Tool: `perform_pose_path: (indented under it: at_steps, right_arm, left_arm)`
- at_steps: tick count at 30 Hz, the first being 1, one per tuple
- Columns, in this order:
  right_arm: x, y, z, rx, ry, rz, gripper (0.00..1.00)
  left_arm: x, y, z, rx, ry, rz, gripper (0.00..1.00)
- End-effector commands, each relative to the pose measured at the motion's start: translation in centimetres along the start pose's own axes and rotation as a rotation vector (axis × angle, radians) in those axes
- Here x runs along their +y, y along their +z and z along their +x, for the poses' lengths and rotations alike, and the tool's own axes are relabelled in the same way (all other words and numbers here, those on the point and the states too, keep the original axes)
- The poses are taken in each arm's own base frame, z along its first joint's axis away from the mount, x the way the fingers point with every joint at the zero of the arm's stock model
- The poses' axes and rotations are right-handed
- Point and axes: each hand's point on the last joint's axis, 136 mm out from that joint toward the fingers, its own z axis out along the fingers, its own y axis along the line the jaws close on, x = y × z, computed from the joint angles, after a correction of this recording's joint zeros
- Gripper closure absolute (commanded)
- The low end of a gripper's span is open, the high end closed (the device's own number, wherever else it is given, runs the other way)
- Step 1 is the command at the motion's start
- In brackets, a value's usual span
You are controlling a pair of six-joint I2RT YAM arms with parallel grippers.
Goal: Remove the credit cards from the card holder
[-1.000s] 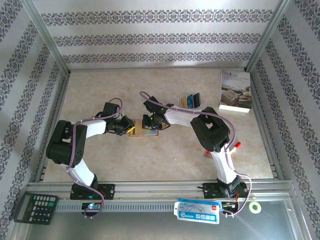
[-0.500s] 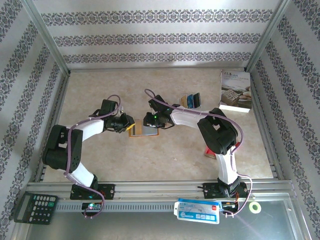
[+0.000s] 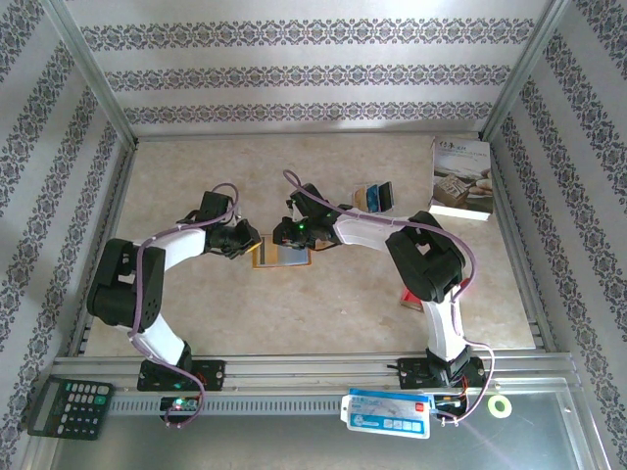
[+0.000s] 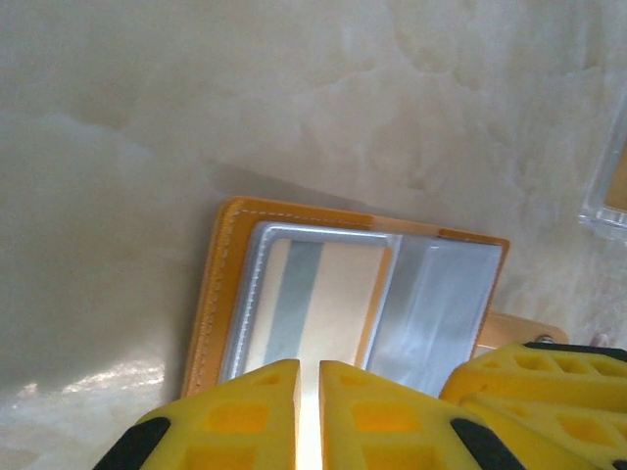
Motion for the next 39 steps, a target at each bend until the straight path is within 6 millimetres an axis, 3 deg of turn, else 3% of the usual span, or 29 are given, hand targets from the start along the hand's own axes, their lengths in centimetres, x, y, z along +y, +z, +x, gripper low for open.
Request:
perform_pose_path:
  at_steps: [1,14,39]
  right_arm:
    - [-0.6,1.0,0.0,0.028,0.028,-0.025,0.81]
    - [-2.3,2.0,0.4,0.06,0.072,0.004,0.8]
    - [-1.3,2.9,0.9,0.097,0.078,-0.049,0.85]
  left_arm:
    - [1.3,0.2,-0.3,0.005,-0.002,-0.052,0.88]
    - [3.8,1.3,0.9,0.038,-0.022,-0.122,0.89]
    - [4.9,1.6,1.8,0.053,-0.027,-0.138,0.9]
